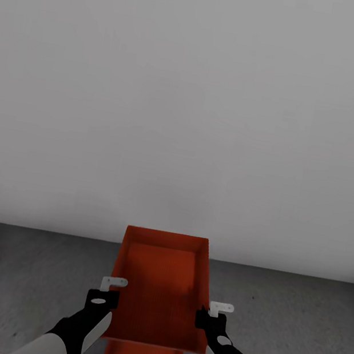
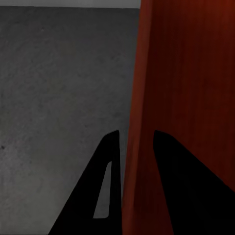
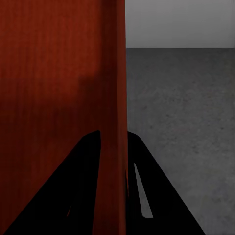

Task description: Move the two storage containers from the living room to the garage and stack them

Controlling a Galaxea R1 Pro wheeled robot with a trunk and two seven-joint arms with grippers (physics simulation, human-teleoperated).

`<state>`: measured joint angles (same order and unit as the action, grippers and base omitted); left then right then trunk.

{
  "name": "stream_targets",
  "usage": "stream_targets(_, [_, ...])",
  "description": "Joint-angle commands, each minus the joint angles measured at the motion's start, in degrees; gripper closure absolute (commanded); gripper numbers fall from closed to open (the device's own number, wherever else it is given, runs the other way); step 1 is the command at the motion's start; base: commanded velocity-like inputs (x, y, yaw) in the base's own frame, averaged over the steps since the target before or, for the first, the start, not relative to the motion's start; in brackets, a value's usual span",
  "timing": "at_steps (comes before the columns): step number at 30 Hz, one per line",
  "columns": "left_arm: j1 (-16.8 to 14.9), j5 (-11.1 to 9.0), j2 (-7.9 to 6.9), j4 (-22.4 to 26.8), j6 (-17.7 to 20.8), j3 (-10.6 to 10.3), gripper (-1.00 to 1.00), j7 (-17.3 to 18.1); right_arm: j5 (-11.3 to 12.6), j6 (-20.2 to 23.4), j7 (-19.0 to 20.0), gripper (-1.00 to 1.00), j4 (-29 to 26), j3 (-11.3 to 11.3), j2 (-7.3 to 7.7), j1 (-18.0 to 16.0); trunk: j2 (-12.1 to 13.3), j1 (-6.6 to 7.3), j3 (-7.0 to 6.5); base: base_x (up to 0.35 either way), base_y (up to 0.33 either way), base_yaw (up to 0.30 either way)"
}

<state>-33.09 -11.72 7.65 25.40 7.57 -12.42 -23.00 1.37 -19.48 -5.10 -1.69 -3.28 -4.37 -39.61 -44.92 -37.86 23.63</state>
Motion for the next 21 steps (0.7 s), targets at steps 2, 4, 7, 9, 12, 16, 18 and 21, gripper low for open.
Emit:
stream_targets(2, [0.0, 0.0, -0.01, 0.8, 0.3, -0.2, 1.0, -0.4, 0.2, -0.1, 0.1, 1.0, 0.2, 0.7, -0.01, 0.0, -0.1, -0.01, 0.26, 0.0, 0.0, 0.0])
stream_targets(4, [0.0, 0.1, -0.01, 0.8, 0.3, -0.2, 1.0, -0.5, 0.2, -0.1, 0.1, 1.0, 0.2, 0.7, -0.02, 0.0, -0.1, -0.01, 0.44, 0.0, 0.0, 0.0])
stream_targets(7, [0.0, 0.0, -0.01, 0.7, 0.3, -0.2, 1.0, -0.5, 0.2, -0.1, 0.1, 1.0, 0.2, 0.7, -0.01, 0.0, -0.1, -0.01, 0.71, 0.0, 0.0, 0.0])
stream_targets(9, [0.0, 0.1, -0.01, 0.7, 0.3, -0.2, 1.0, -0.5, 0.2, -0.1, 0.1, 1.0, 0.2, 0.7, 0.01, 0.0, -0.1, -0.01, 0.9, 0.0, 0.0, 0.0])
stream_targets(12, [0.0, 0.1, -0.01, 0.7, 0.3, -0.2, 1.0, -0.5, 0.2, -0.1, 0.1, 1.0, 0.2, 0.7, -0.01, 0.0, -0.1, -0.01, 1.17, 0.0, 0.0, 0.0])
stream_targets(16, [0.0, 0.1, -0.01, 0.7, 0.3, -0.2, 1.0, -0.5, 0.2, -0.1, 0.1, 1.0, 0.2, 0.7, -0.02, 0.0, -0.1, -0.01, 1.54, 0.0, 0.0, 0.0])
stream_targets(18, [0.0, 0.1, -0.01, 0.7, 0.3, -0.2, 1.0, -0.5, 0.2, -0.1, 0.1, 1.0, 0.2, 0.7, -0.02, 0.0, -0.1, -0.01, 1.72, 0.0, 0.0, 0.0])
stream_targets(21, [0.0, 0.0, -0.01, 0.7, 0.3, -0.2, 1.0, -0.5, 0.2, -0.1, 0.1, 1.0, 0.2, 0.7, -0.02, 0.0, -0.1, -0.01, 2.0, 0.0, 0.0, 0.0])
